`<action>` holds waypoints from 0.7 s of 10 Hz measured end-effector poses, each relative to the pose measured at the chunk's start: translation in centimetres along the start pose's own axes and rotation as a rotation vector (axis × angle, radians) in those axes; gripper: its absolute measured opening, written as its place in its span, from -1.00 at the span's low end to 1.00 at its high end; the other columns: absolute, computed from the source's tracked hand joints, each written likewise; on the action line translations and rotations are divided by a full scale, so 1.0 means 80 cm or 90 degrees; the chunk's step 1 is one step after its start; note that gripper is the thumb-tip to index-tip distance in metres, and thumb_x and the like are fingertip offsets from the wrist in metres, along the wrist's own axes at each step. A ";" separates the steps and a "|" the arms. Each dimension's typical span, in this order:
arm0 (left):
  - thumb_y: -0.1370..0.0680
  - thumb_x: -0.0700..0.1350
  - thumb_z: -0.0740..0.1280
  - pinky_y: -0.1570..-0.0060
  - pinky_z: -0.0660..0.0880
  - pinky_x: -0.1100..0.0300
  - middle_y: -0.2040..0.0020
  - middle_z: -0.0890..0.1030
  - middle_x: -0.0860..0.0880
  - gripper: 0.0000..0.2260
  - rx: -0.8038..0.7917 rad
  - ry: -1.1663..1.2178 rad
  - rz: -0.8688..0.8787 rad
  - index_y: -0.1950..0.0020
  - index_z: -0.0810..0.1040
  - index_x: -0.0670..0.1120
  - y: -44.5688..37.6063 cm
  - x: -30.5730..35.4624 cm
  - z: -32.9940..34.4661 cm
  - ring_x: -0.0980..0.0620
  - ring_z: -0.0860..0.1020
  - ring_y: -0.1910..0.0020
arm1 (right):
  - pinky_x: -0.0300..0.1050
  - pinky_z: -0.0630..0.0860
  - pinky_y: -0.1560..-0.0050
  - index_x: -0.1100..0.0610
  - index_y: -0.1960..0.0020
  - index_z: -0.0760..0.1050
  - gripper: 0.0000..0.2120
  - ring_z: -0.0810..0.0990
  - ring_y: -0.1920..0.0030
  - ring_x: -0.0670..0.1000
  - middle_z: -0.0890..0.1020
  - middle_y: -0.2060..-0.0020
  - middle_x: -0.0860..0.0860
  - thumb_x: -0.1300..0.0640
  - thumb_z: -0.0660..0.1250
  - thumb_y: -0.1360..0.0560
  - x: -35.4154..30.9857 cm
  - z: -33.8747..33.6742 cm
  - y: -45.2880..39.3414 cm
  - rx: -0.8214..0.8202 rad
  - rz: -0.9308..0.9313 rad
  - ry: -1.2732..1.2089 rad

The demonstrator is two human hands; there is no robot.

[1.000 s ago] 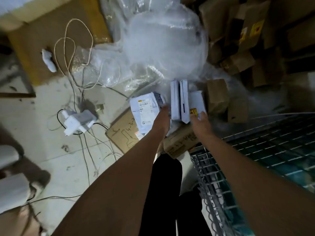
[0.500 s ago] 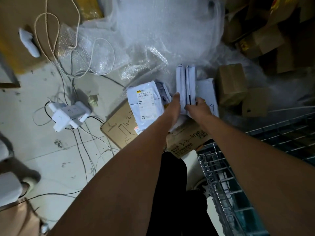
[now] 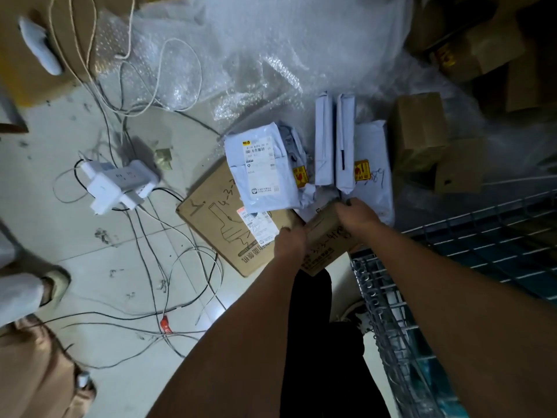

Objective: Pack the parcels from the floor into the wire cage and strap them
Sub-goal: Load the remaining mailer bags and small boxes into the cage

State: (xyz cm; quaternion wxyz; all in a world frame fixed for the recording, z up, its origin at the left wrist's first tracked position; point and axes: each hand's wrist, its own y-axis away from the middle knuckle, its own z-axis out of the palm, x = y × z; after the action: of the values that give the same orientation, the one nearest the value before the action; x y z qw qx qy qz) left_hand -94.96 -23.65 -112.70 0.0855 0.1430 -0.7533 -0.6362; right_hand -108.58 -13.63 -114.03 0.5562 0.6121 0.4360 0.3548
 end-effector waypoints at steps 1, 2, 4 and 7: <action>-0.69 -0.04 0.19 -0.36 0.53 -0.09 -0.23 0.57 -0.16 -0.81 -0.106 0.041 -0.020 -0.20 0.50 -0.08 0.017 -0.020 0.003 -0.08 0.55 -0.13 | 0.18 0.49 -0.35 0.09 -0.59 0.22 -0.26 0.49 -0.35 0.25 0.43 -0.45 0.13 -0.12 0.34 -0.49 0.002 0.010 0.000 -0.074 0.028 -0.024; -0.69 -0.04 0.18 -0.27 0.58 -0.05 -0.34 0.59 -0.21 -0.67 -0.137 0.131 -0.011 -0.38 0.54 -0.15 0.029 -0.022 0.012 -0.05 0.56 -0.07 | 0.20 0.52 -0.31 0.07 -0.58 0.28 -0.33 0.54 -0.30 0.24 0.47 -0.43 0.15 -0.02 0.37 -0.52 0.010 0.018 0.003 -0.044 0.017 -0.021; -0.72 -0.07 0.13 -0.29 0.53 -0.01 -0.39 0.56 -0.26 -0.61 0.057 0.118 -0.040 -0.43 0.52 -0.25 0.064 -0.016 -0.002 -0.24 0.57 -0.34 | 0.23 0.68 0.01 -0.12 -0.42 0.49 -0.41 0.65 -0.01 0.16 0.63 -0.09 0.01 -0.03 0.46 -0.40 0.012 -0.019 0.048 -0.065 0.021 -0.144; -0.65 -0.02 0.23 -0.37 0.51 -0.20 -0.30 0.63 -0.26 -0.67 0.084 0.282 0.151 -0.25 0.63 -0.18 0.235 0.096 -0.028 -0.27 0.59 -0.31 | -0.06 0.44 -0.20 -0.12 -0.54 0.36 -0.49 0.49 -0.24 0.04 0.43 -0.42 0.03 0.01 0.31 -0.61 -0.047 -0.164 0.214 0.026 -0.203 -0.275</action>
State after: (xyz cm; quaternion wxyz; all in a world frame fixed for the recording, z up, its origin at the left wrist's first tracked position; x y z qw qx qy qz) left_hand -103.53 -25.45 -94.22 0.3127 0.1945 -0.7678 -0.5243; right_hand -119.63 -12.27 -95.20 0.6724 0.6085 0.4054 0.1152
